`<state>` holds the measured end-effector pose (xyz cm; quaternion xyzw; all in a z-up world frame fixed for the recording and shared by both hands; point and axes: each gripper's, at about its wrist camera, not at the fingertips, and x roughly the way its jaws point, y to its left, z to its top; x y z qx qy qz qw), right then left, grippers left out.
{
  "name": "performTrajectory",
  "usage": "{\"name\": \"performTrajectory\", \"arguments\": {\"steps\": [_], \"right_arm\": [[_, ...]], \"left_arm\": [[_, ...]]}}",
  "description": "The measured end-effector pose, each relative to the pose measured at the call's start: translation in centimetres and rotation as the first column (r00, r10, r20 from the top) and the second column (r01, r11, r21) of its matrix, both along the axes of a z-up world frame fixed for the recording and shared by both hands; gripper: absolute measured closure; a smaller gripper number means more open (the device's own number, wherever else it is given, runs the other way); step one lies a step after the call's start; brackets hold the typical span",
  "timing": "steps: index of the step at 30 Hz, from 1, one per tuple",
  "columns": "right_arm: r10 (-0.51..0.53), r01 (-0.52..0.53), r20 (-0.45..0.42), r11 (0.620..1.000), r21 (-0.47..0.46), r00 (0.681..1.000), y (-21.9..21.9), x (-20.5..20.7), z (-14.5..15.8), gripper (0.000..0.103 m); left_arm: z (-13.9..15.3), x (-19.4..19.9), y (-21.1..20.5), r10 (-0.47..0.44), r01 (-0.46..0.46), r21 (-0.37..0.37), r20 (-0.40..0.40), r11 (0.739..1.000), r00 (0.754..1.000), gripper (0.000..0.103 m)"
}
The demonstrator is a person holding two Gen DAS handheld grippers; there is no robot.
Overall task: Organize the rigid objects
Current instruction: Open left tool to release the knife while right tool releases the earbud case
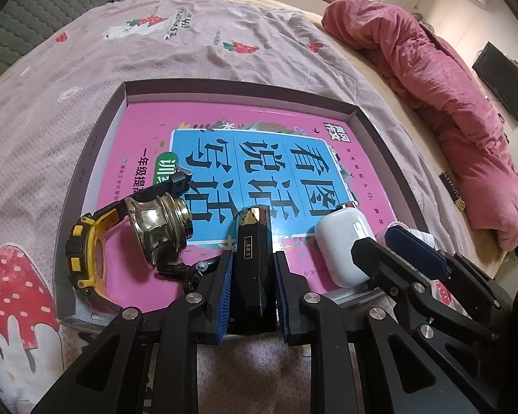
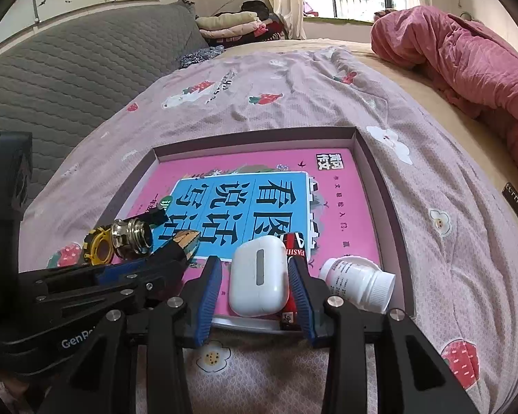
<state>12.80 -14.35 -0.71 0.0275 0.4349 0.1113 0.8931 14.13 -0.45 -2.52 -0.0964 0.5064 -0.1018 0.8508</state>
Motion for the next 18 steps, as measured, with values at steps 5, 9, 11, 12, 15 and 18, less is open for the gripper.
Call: {"name": "performTrajectory", "arguments": {"steps": [5, 9, 11, 12, 15, 18], "right_arm": [[-0.008, 0.008, 0.003, 1.000, -0.002, 1.000, -0.2, -0.2, 0.2, 0.063], [-0.012, 0.012, 0.012, 1.000, -0.008, 1.000, -0.4, -0.5, 0.5, 0.063], [-0.014, 0.014, 0.020, 1.000, -0.010, 1.000, -0.5, -0.7, 0.8, 0.060], [-0.015, 0.015, 0.025, 1.000, -0.013, 1.000, -0.6, -0.9, 1.0, 0.058], [-0.022, 0.023, 0.043, 1.000, -0.016, 0.999, -0.7, -1.4, 1.4, 0.053], [-0.024, 0.026, 0.057, 0.999, -0.026, 0.998, -0.9, -1.7, 1.8, 0.053]], "left_arm": [[0.2, 0.0, 0.0, 0.004, -0.004, 0.001, 0.002, 1.000, 1.000, 0.080], [0.6, -0.3, 0.1, 0.008, -0.008, 0.003, 0.015, 1.000, 1.000, 0.079], [1.1, -0.6, 0.2, 0.003, -0.003, -0.017, 0.028, 1.000, 1.000, 0.076], [1.3, -0.7, 0.2, 0.002, -0.002, -0.019, 0.032, 1.000, 0.999, 0.073], [1.9, -1.2, 0.2, -0.001, 0.002, -0.011, 0.043, 1.000, 0.999, 0.064], [2.2, -1.6, 0.3, 0.000, 0.001, -0.005, 0.049, 1.000, 0.999, 0.062]]}}
